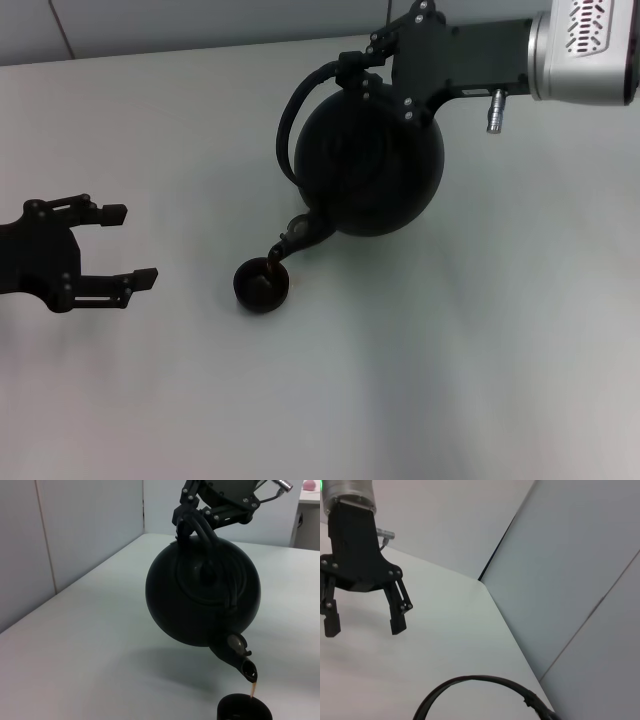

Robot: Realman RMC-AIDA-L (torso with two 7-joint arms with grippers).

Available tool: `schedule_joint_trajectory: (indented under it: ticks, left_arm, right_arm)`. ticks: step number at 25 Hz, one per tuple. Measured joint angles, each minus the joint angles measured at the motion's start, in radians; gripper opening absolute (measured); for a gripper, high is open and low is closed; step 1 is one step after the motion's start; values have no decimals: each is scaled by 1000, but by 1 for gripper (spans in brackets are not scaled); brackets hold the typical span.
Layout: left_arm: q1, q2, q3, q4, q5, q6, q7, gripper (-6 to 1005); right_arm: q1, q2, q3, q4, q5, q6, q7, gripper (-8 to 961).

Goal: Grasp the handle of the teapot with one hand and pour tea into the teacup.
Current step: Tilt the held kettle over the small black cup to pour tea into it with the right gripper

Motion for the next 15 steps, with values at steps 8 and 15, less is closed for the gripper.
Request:
schedule_joint_trajectory:
  ticks: [8, 15]
  left_arm:
    - [-1, -3, 2, 0, 0, -4, 0, 869]
    - [-5, -3, 3, -3, 0, -13, 0, 869]
  right_arm:
    - [5, 0, -24, -13, -26, 24, 20, 114]
    - [7, 0, -29, -14, -28, 33, 20, 114]
